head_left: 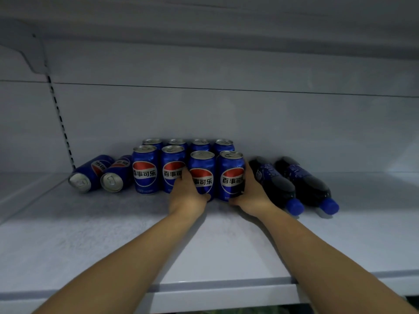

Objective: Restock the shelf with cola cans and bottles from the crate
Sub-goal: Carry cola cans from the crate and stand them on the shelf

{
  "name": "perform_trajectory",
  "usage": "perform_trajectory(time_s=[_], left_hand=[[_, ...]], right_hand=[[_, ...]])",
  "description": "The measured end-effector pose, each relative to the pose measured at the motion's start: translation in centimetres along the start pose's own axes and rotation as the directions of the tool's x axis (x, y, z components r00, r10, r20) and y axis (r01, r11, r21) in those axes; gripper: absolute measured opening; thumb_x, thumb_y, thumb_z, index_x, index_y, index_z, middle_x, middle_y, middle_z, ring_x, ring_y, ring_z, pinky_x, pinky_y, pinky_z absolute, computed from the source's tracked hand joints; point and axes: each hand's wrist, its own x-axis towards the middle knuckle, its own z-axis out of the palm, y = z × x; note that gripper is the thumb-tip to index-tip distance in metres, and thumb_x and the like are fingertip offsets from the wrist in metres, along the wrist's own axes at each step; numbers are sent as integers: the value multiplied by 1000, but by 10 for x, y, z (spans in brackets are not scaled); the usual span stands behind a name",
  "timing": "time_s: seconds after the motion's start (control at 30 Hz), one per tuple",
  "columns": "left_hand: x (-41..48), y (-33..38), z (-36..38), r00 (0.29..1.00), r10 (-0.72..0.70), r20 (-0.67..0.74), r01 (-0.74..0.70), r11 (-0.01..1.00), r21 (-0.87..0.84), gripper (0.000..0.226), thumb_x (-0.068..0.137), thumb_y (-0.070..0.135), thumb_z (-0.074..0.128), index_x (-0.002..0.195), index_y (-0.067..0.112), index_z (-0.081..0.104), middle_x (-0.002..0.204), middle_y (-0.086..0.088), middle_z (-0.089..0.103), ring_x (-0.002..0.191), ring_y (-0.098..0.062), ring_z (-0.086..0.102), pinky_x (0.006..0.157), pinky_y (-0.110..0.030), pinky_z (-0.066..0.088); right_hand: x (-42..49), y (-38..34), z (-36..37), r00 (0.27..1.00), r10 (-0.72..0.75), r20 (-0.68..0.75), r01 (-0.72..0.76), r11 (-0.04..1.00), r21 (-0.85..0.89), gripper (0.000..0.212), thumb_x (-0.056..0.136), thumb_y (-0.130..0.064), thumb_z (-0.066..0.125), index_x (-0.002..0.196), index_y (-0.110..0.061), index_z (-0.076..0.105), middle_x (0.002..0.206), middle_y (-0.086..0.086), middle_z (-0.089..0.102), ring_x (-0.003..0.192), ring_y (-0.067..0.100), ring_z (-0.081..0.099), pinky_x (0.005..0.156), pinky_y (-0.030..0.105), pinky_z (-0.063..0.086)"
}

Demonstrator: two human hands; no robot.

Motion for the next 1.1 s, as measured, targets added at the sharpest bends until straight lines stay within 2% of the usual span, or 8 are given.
perform_trajectory(time_s=[0.1, 0.27, 0.33, 0.43, 0.6, 0.7, 0.87, 1.1], left_hand=[[5, 9, 3, 1000, -31, 1, 31, 993, 118, 96, 80, 31, 71, 150, 12, 8, 151, -14, 25, 130, -31, 41, 101, -39, 41], [11, 14, 9, 996, 70, -48, -50, 936, 348, 92, 89, 39, 59, 149, 7, -4, 143, -15, 39, 121, -29, 51, 91, -39, 46], [14, 12, 11, 994, 88, -59, -64, 940, 335, 91, 91, 36, 57, 149, 11, -9, 141, -15, 40, 119, -29, 52, 90, -39, 47], [17, 10, 15, 994, 77, -74, -54, 960, 273, 91, 92, 30, 57, 149, 14, -12, 148, -17, 27, 120, -31, 51, 92, -39, 47], [18, 7, 16, 989, 96, -114, -64, 964, 259, 91, 92, 25, 57, 148, 18, -15, 149, -17, 21, 116, -33, 53, 90, -39, 48], [16, 4, 16, 984, 140, -113, -105, 957, 271, 90, 94, 24, 54, 147, 26, -19, 146, -17, 26, 111, -33, 55, 88, -40, 48], [16, 2, 16, 982, 147, -117, -98, 932, 348, 89, 95, 32, 50, 145, 27, -24, 149, -14, 25, 110, -30, 57, 82, -38, 49], [12, 0, 17, 983, 143, -113, -110, 960, 259, 87, 95, 27, 49, 145, 30, -22, 153, -14, 19, 113, -29, 55, 88, -38, 49]], right_hand=[[14, 2, 2, 999, 39, -4, -40, 996, -82, 94, 77, -10, 72, 147, -27, 11, 131, 0, 52, 117, 21, 53, 90, 26, 40], [30, 6, 0, 1000, 30, -5, -30, 994, -109, 95, 78, -12, 72, 147, -23, 8, 138, 6, 49, 122, 23, 51, 92, 24, 36], [33, 9, 1, 1000, 16, -11, -16, 997, -78, 96, 77, -7, 71, 148, -23, 9, 139, 5, 48, 125, 22, 49, 93, 24, 35], [35, 15, 4, 1000, -17, -15, 16, 999, -37, 95, 77, -3, 69, 149, -24, 10, 139, 3, 48, 125, 21, 48, 95, 23, 37], [38, 19, 6, 999, -39, 2, 39, 999, -2, 98, 77, -6, 70, 150, -26, 8, 139, 3, 49, 124, 20, 50, 104, 35, 41], [37, 19, 7, 999, -36, 18, 36, 999, 3, 98, 79, -9, 70, 150, -25, 5, 142, 2, 46, 127, 19, 47, 105, 30, 38], [32, 18, 5, 999, -26, 41, 25, 999, 29, 96, 82, -9, 68, 151, -24, 1, 146, 2, 41, 130, 18, 43, 99, 21, 32], [31, 19, 5, 999, -30, 34, 29, 999, 38, 88, 83, -6, 66, 150, -21, 10, 144, 3, 43, 130, 17, 44, 96, 18, 31]])
